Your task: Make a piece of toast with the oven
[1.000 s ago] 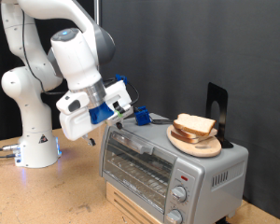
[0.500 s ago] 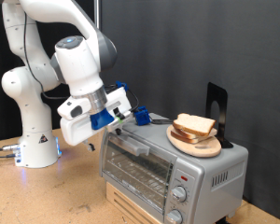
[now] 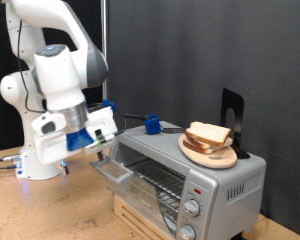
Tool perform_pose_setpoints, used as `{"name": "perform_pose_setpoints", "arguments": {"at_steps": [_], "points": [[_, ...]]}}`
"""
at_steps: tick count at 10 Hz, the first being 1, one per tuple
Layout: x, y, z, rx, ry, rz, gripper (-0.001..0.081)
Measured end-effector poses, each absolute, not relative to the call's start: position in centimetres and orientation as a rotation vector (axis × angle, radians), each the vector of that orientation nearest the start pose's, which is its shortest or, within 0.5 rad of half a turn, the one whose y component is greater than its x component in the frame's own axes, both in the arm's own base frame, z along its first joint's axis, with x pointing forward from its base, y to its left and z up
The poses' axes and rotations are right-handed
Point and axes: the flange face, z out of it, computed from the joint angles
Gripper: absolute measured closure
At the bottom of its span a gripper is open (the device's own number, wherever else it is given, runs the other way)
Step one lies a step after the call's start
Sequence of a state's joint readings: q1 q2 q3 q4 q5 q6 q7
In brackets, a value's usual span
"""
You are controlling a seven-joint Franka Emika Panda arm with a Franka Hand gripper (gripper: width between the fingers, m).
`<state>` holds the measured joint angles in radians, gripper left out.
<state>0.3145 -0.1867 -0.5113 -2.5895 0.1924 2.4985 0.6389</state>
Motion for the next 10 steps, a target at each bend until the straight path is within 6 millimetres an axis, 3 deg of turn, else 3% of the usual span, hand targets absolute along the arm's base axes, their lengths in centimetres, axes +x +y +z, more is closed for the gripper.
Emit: {"name": "perform_pose_setpoints", "arguments": {"at_steps": [4,10], "points": [[44.2,-12.2,28.5,-2.589,1.528,-0.053,0.0003],[46.8,-14.6,23.7,-2.535,1.676,-0.054,0.0003]]}}
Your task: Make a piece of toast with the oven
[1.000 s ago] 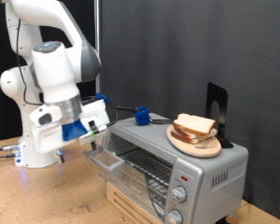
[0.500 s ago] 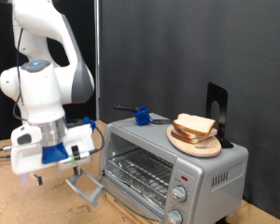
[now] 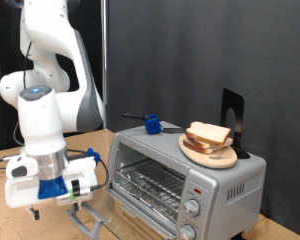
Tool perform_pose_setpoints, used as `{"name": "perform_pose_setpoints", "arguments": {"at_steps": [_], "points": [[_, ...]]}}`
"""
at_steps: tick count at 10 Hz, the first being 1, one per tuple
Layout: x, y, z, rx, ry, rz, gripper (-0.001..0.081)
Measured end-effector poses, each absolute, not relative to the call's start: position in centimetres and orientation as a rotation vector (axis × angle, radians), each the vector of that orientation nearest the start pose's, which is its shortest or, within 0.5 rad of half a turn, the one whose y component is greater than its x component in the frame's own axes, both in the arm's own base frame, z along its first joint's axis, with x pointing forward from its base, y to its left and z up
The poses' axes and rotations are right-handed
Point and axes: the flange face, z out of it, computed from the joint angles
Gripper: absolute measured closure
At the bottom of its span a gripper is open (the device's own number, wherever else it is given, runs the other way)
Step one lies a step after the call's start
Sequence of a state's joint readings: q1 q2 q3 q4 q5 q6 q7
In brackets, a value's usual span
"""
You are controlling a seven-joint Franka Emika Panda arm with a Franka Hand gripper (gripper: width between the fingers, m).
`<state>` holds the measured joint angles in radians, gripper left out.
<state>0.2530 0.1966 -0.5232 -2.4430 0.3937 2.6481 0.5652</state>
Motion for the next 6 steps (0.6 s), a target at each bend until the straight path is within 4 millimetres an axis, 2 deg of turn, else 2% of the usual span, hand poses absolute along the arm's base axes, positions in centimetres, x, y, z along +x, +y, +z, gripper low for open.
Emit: {"name": "perform_pose_setpoints", "arguments": {"at_steps": [2,6], "points": [[47.7,-14.9,22.4,-2.557,1.681,-0.044,0.0003],[47.6,-14.9,20.8,-2.688,1.579,-0.055,0.0003]]}}
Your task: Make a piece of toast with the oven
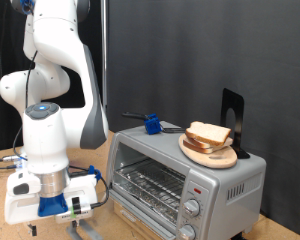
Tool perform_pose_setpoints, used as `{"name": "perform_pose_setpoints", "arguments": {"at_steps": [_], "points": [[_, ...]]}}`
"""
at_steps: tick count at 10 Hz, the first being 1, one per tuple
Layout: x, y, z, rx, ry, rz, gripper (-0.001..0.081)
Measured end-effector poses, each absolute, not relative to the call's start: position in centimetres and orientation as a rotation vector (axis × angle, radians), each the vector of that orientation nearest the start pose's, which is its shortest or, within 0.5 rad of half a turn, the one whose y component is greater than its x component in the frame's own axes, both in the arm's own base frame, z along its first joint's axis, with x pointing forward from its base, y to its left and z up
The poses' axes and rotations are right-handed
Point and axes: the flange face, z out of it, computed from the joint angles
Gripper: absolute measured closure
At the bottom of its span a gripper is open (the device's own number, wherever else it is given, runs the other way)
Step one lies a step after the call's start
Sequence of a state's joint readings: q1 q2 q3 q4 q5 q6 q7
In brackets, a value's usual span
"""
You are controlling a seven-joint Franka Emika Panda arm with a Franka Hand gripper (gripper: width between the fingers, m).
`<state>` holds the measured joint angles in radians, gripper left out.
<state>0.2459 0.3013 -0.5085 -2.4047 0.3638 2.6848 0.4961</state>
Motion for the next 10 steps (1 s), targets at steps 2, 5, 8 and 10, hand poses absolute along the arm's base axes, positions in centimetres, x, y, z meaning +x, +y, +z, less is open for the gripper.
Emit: {"name": "perform_pose_setpoints", "arguments": {"at_steps": [2,5,8,10], "points": [[47.1,-14.8,20.5,-2.739,1.546,-0.077,0.0003],[46.4,-15.6,20.9,-2.770,1.495,-0.081,0.0003],[45.0,-16.7,23.6,-2.731,1.420,-0.055,0.0003],[44.5,-16.8,24.8,-2.705,1.397,-0.035,0.0003]]}}
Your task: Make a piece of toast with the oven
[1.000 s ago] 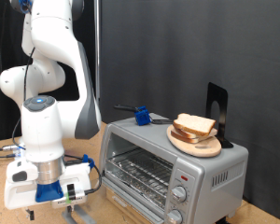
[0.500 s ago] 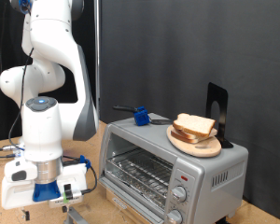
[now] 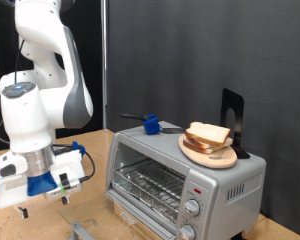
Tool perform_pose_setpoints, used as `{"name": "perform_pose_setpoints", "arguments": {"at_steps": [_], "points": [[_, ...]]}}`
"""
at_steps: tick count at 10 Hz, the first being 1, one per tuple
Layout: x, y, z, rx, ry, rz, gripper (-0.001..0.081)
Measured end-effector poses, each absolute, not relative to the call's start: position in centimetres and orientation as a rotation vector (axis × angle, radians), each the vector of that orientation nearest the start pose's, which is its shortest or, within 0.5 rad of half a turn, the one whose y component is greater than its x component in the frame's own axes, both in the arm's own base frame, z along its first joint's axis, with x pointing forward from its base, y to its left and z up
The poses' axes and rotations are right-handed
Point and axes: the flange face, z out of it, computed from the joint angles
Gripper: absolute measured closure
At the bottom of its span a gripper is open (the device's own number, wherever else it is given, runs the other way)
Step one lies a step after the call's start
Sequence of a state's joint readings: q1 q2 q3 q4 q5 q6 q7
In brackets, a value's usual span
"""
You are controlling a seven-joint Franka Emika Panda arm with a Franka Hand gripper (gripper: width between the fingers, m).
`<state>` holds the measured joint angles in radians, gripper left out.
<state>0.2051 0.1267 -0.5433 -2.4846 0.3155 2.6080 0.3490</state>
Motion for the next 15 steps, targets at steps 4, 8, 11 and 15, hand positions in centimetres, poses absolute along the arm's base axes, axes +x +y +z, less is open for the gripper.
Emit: {"name": "perform_pose_setpoints", "arguments": {"at_steps": [4,8,11,15], "points": [[45.1,-14.0,28.2,-2.445,1.158,-0.022,0.0003],[45.8,-12.2,34.3,-2.305,1.036,-0.108,0.0003],[46.2,-10.5,38.1,-2.287,1.015,-0.124,0.0003],[46.7,-7.5,40.3,-2.128,0.814,-0.111,0.0003]]}}
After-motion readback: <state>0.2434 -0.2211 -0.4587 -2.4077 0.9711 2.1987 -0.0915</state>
